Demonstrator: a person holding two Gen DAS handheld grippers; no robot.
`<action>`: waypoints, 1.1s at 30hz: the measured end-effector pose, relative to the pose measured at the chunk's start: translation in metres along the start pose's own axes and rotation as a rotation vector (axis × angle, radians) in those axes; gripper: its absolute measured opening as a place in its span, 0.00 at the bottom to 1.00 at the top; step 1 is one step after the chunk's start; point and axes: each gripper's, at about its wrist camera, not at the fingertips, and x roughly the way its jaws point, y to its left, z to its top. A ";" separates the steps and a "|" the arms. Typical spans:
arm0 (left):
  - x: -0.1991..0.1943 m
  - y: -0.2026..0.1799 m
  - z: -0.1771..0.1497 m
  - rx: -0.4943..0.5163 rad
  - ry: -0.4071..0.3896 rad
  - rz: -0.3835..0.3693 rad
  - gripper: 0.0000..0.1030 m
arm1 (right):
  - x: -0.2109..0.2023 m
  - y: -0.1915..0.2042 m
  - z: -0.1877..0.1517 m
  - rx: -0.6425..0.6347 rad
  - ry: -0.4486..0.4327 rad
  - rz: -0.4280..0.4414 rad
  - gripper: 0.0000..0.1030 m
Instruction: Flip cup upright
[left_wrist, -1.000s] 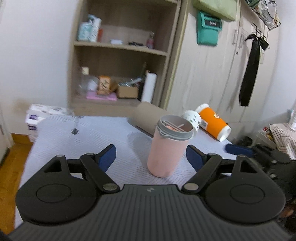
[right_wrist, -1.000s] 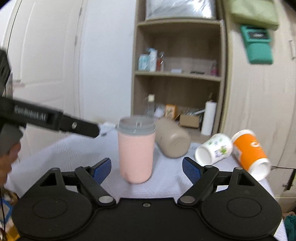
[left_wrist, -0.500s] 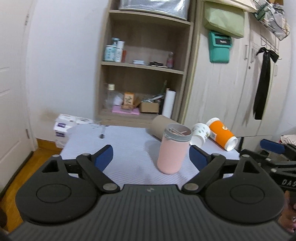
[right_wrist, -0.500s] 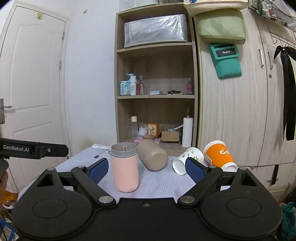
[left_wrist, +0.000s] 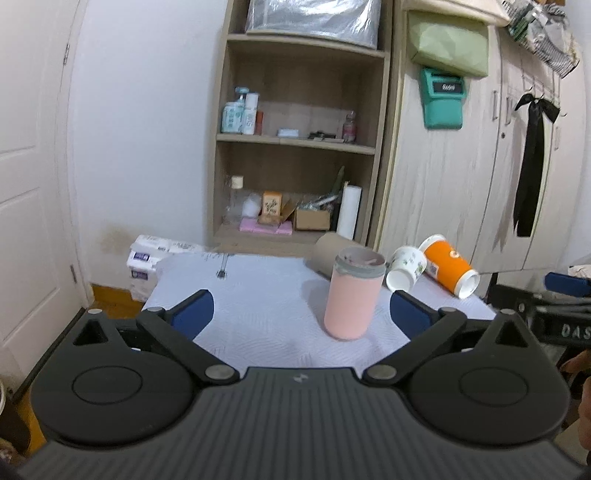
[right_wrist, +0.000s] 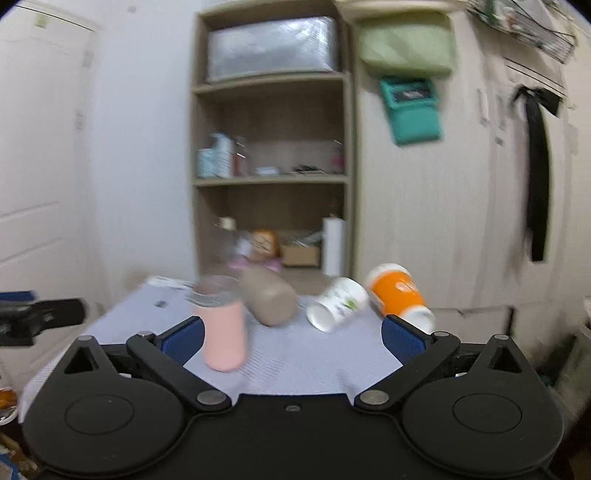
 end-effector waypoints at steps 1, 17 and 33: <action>0.001 -0.001 0.000 0.005 0.009 0.008 1.00 | 0.001 0.000 0.000 -0.002 0.000 -0.008 1.00; 0.001 -0.008 -0.002 0.011 0.052 0.098 1.00 | -0.015 0.010 0.001 -0.043 -0.016 -0.039 1.00; 0.007 -0.013 -0.003 0.031 0.101 0.131 1.00 | -0.016 0.007 0.000 -0.050 -0.003 -0.086 1.00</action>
